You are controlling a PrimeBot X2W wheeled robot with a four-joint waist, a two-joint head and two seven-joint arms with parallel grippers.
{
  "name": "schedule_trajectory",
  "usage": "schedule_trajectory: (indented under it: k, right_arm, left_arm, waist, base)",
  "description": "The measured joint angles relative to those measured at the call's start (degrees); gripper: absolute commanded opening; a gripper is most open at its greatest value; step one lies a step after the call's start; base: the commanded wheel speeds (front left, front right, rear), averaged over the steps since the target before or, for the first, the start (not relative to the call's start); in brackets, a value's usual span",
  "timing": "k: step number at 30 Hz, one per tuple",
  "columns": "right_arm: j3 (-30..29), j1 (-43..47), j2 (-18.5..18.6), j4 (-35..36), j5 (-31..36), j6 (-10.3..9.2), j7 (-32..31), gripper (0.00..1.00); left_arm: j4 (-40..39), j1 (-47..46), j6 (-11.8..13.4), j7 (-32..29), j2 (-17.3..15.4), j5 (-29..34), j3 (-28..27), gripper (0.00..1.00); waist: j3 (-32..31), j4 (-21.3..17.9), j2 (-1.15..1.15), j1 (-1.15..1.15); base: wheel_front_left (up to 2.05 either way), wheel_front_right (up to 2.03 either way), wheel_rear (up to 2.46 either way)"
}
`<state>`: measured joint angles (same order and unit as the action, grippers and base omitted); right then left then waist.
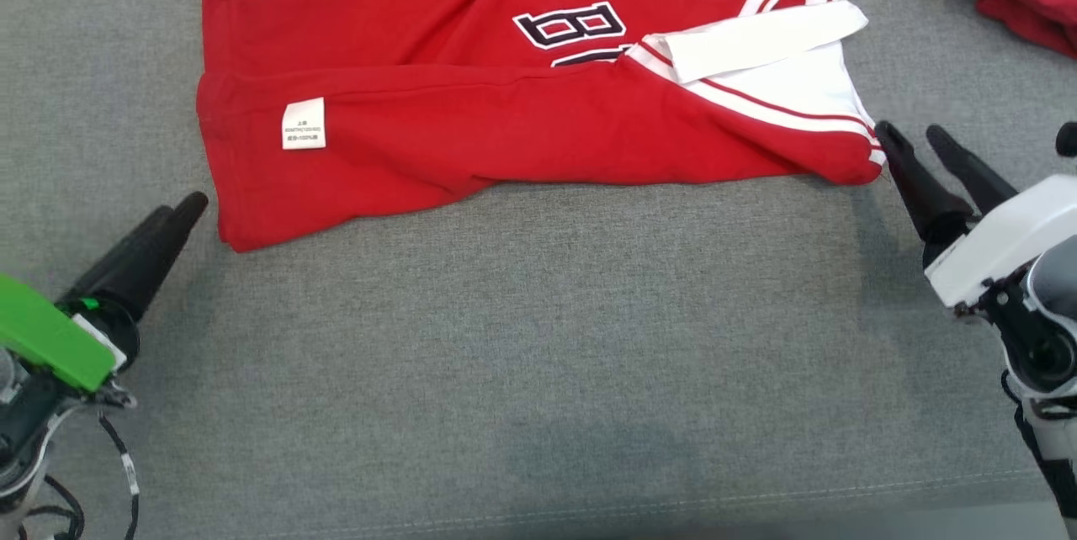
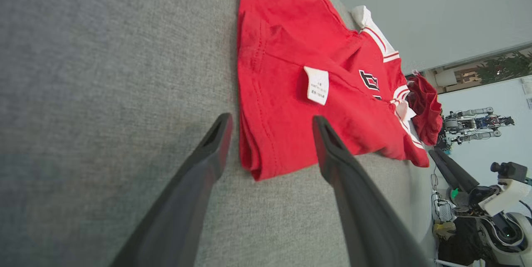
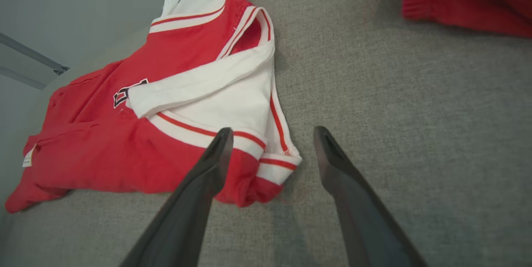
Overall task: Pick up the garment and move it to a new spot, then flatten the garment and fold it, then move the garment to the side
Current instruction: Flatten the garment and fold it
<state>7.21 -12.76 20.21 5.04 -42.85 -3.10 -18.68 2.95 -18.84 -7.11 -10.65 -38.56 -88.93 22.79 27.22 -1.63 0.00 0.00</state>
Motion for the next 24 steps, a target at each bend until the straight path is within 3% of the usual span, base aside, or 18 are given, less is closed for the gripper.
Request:
schedule_trajectory:
  k: [8, 24]
  right_arm:
    - [0.3, 3.0, -1.0, 0.1, 0.0, -0.44, 0.9, 1.00]
    - [1.7, 2.7, -1.3, -1.9, 2.0, -0.53, 1.5, 1.00]
  left_arm:
    - [-0.8, 2.9, 0.0, 3.3, 2.8, -0.9, 0.2, 1.00]
    - [0.2, 2.4, 0.0, 4.4, 2.5, 5.0, 3.6, 1.00]
  waist:
    - [-0.8, 1.6, 0.00, 0.00]
    - [1.0, 2.0, 0.00, 0.00]
  base:
    - [0.00, 0.00, 0.00]
    - [0.00, 0.00, 0.00]
